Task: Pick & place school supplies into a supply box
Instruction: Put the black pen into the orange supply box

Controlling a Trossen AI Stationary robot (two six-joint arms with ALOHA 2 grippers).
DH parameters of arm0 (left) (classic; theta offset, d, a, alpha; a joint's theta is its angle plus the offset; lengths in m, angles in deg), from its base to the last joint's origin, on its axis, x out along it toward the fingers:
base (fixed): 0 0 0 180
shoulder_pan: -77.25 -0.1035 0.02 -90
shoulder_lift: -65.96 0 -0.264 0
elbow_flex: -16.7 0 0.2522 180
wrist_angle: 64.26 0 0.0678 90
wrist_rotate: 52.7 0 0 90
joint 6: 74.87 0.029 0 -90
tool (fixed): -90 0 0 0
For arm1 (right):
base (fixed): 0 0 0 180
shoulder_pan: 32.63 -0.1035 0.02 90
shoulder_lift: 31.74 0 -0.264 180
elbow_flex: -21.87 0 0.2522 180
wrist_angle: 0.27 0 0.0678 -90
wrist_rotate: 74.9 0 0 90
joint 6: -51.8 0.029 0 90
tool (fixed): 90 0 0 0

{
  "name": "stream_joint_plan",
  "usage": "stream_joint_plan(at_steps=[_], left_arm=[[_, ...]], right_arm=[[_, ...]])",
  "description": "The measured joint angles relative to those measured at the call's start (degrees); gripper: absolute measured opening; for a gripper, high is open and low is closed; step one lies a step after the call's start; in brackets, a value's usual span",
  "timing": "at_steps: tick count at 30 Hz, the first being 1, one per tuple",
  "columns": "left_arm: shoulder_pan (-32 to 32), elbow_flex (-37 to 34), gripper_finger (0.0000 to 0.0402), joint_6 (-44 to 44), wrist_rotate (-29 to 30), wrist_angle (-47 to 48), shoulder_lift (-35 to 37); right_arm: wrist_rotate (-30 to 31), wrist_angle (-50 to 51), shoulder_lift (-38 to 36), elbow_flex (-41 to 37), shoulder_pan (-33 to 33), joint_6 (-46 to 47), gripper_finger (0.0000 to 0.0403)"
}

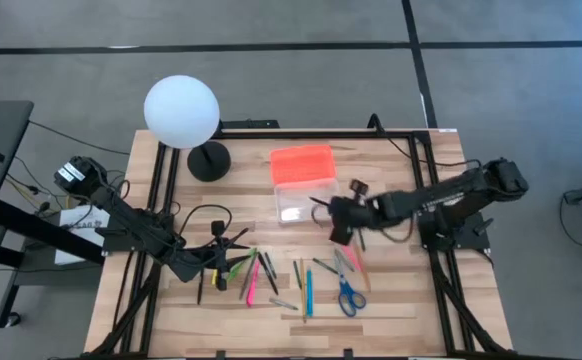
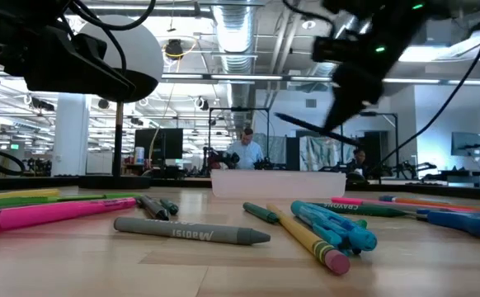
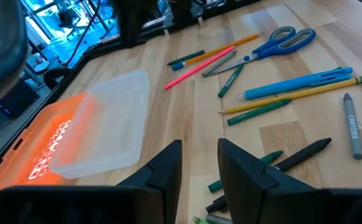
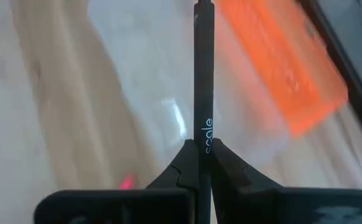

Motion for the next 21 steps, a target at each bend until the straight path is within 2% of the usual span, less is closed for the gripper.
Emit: stream_joint_plan(at_steps=[5,8,14,21], left_arm=[[0.0,0.0,0.0097,-0.02,-0.04,0.02,-0.02],[0.02,0.0,0.0097,-0.47,-0.39,0.35,-0.02],[0.02,0.0,0.0097,-2.07,-0.83,1.22,-0.02],[0.02,0.0,0.0098,-2.71,-0.67,1.84,-0.02]], right_arm=[[-9.62,-10.04,1.75,0.2,7.68,-13.84,0.0006],[-13.0,-11.9,4.02,0.11,10.51,-17.74,0.0007],[-13.5,-11.55,9.96,0.07,14.09,-18.33,0.0013],[-12.8,-12.67,14.13,2.13,14.15,-20.79,0.003]])
